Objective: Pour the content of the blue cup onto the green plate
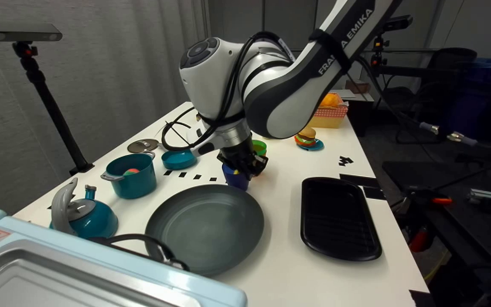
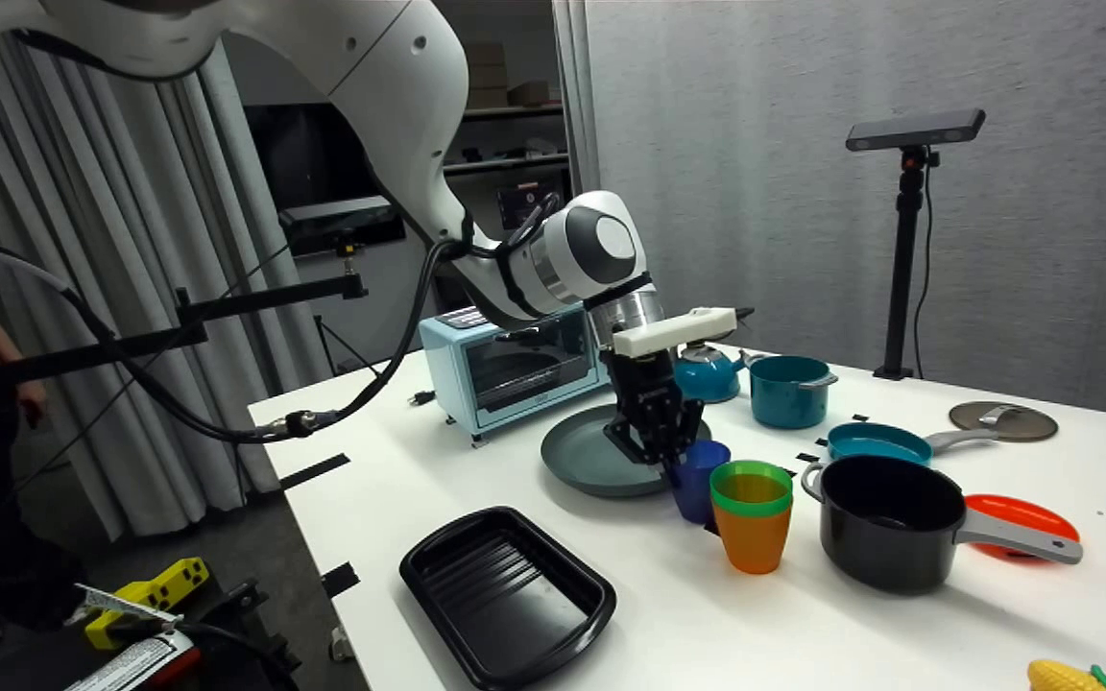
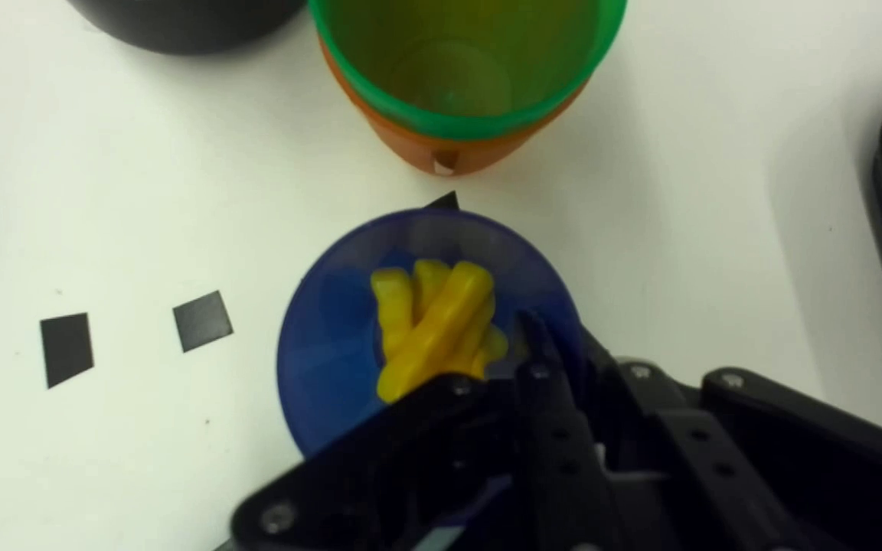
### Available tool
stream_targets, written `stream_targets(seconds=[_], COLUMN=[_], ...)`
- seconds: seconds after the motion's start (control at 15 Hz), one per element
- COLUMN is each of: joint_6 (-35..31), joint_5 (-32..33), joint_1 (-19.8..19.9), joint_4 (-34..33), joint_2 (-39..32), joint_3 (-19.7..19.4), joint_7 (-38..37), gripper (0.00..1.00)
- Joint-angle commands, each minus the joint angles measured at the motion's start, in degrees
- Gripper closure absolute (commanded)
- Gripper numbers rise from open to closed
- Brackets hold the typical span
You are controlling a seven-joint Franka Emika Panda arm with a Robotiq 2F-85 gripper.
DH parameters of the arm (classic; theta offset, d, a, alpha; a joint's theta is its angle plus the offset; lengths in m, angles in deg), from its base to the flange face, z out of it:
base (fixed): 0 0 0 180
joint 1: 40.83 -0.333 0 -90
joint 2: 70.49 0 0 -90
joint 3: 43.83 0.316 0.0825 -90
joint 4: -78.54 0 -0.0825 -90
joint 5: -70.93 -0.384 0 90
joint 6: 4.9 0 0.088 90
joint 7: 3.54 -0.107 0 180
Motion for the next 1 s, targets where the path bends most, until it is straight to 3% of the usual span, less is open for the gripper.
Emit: stream_targets(seconds=[0.0, 0.93], joint_6=[2.7, 5.2], joint_5=[0.2, 0.7], joint_1=[0.2, -0.2], joint_4=[-0.2, -0.6], joint_2=[-0.4, -0.4], joint_3=[0.0, -0.6], joint_7=[3.8, 3.8], gripper=[0.98, 0.98])
